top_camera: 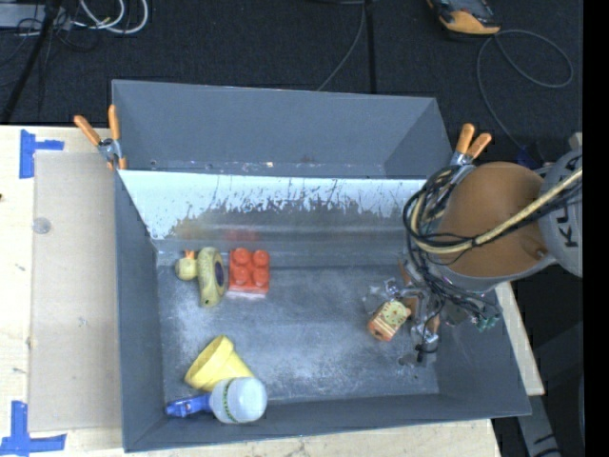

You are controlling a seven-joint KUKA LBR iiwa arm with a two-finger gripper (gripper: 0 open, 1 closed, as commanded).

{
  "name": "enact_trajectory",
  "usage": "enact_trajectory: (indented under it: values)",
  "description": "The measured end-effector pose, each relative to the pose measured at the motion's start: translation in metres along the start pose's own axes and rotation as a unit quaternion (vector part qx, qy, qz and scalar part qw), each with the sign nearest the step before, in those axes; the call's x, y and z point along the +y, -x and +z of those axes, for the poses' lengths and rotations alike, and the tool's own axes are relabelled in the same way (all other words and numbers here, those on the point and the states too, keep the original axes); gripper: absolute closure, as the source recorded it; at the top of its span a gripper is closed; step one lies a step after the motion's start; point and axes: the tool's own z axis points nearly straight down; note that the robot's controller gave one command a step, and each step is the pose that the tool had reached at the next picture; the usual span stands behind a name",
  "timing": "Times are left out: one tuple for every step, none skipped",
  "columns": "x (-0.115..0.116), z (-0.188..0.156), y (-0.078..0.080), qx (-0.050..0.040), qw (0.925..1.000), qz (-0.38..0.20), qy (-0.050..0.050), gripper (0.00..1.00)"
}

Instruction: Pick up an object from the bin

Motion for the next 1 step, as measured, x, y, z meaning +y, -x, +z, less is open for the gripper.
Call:
enact_trajectory:
  values:
    - [-0.0380,0.0026,0.0179,-0.0007,0.9996,-0.028,0.002,0.00]
